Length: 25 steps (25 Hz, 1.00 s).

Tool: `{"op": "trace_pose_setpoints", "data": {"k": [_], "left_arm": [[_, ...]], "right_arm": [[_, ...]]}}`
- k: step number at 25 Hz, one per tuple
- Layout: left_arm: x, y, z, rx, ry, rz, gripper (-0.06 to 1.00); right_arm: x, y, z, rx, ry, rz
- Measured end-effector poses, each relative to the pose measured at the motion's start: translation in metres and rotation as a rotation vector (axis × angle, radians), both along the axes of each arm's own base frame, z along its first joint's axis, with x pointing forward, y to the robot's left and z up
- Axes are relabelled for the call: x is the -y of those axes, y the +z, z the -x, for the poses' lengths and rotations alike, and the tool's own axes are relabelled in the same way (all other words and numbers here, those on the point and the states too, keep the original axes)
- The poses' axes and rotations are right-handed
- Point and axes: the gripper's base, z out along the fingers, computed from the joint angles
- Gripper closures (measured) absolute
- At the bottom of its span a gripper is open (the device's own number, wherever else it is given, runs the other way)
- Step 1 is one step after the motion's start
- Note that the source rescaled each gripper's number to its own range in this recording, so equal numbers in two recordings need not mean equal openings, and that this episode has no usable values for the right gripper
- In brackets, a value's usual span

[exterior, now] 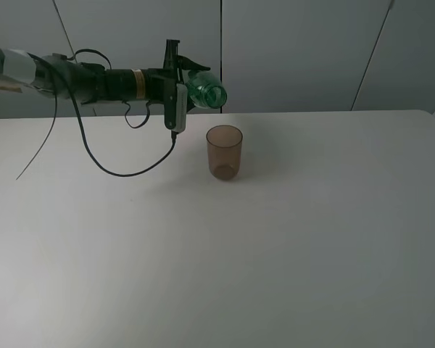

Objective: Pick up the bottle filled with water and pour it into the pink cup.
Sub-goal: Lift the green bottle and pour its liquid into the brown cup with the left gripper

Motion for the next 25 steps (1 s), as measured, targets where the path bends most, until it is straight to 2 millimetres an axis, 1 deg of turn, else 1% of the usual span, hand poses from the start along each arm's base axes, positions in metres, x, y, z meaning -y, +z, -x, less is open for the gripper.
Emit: {"op": "trace_pose_setpoints", "data": {"k": [5, 12, 19, 25], "left_arm": [[0.002, -0.004, -0.002, 0.038, -0.013, -0.032, 0.93], [0.008, -0.02, -0.013, 0.056, -0.015, -0.042, 0.93], [0.01, -0.015, -0.017, 0.097, -0.021, -0.057, 0.93], [0.01, -0.017, -0.018, 0.128, -0.024, -0.1, 0.93]], "right_arm": [[0.0, 0.0, 0.0, 0.0, 0.0, 0.0], [0.0, 0.0, 0.0, 0.0, 0.0, 0.0], [0.0, 0.0, 0.0, 0.0, 0.0, 0.0], [0.0, 0.0, 0.0, 0.0, 0.0, 0.0]]}}
